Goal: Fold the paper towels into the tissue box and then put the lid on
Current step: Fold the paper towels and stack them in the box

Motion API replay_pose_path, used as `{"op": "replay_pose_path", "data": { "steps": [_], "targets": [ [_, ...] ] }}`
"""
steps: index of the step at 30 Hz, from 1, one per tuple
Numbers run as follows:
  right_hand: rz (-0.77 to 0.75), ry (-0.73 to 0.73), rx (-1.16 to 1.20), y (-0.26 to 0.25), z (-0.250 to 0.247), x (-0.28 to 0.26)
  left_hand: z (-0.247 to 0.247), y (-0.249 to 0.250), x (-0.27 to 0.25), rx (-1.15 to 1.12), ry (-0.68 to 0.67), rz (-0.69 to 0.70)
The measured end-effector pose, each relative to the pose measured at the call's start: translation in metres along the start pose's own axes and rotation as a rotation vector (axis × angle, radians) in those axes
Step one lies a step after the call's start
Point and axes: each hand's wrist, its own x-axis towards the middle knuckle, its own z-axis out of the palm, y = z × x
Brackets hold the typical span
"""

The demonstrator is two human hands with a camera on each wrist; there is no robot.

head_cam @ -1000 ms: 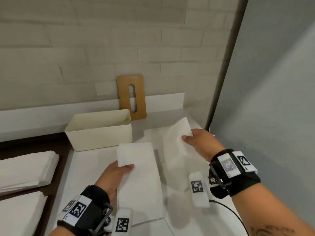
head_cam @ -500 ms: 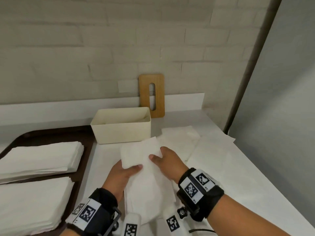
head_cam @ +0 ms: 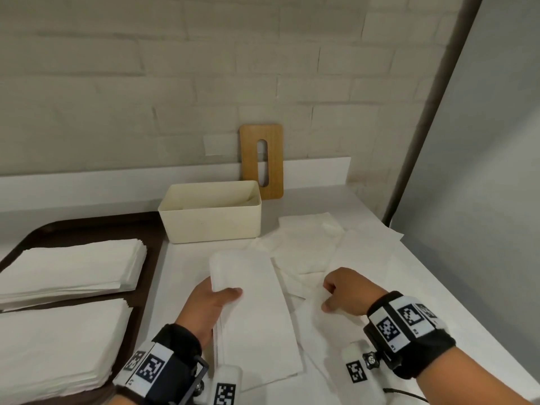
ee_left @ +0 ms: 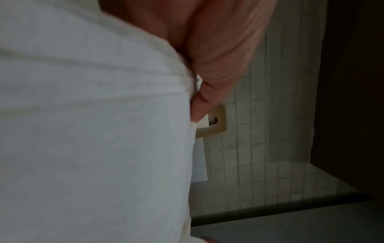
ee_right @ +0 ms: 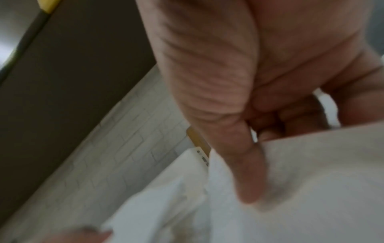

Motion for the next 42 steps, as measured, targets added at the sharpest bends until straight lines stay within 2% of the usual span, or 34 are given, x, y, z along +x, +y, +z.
{"op": "replay_pose_path", "data": {
  "steps": [2,4,7,10,12,14,15,18,19,21,24,26,27,29,31,32,35,37,39,42],
  "targets": [
    [-0.076,-0.007,0.069,-0.003,-0.01,-0.002,-0.004,-0.001,0.001,0.011,0.023,0.007],
    [-0.18,-0.038,0.258,-0.012,-0.023,-0.008,-0.009,0.0,0.0,0.016,0.047,0.026],
    [-0.349,-0.2,0.698,-0.037,-0.041,-0.017,-0.017,0.004,-0.001,0.01,0.081,0.052],
    [-0.484,-0.335,0.96,-0.064,-0.049,-0.017,-0.023,0.005,-0.001,-0.002,0.128,0.077],
    [-0.532,-0.386,1.099,-0.081,-0.049,-0.012,-0.023,0.006,-0.001,0.004,0.134,0.109],
    [-0.481,-0.334,1.198,-0.095,-0.042,0.001,-0.02,0.007,-0.002,-0.009,0.139,0.114],
    [-0.438,-0.227,1.161,-0.101,-0.035,0.01,-0.019,0.007,-0.002,0.005,0.145,0.112],
    [-0.308,0.125,0.789,-0.115,-0.012,0.038,-0.015,0.007,-0.002,0.028,0.125,0.114],
    [-0.265,0.184,0.721,-0.117,-0.004,0.044,-0.015,0.007,-0.001,0.002,0.119,0.116],
    [-0.206,0.258,0.736,-0.118,0.009,0.054,-0.014,0.01,0.0,-0.11,0.082,0.088],
    [-0.18,0.307,0.839,-0.119,0.018,0.058,-0.013,0.011,0.002,-0.066,0.047,0.169],
    [-0.189,0.276,0.998,-0.118,0.02,0.056,-0.015,0.013,0.003,-0.031,0.059,0.234],
    [-0.178,0.215,1.098,-0.116,0.018,0.054,-0.018,0.014,0.005,-0.042,0.059,0.255],
    [-0.189,0.0,1.268,-0.106,0.016,0.054,-0.022,0.019,0.01,-0.069,0.036,0.299],
    [-0.282,-0.15,1.295,-0.103,0.011,0.047,-0.022,0.026,0.012,-0.033,0.035,0.369],
    [-0.313,-0.116,1.217,-0.107,0.009,0.044,-0.02,0.03,0.012,0.008,0.06,0.414],
    [-0.4,0.187,0.951,-0.127,0.001,0.03,-0.009,0.042,0.009,0.113,0.115,0.537],
    [-0.477,0.343,0.926,-0.138,-0.004,0.02,-0.001,0.052,0.003,0.124,0.171,0.605],
    [-0.551,0.418,0.999,-0.141,-0.005,0.015,0.004,0.061,-0.002,0.079,0.177,0.652],
    [-0.61,0.423,1.092,-0.136,-0.001,0.016,0.003,0.063,-0.003,0.03,0.115,0.71]
  ]
}}
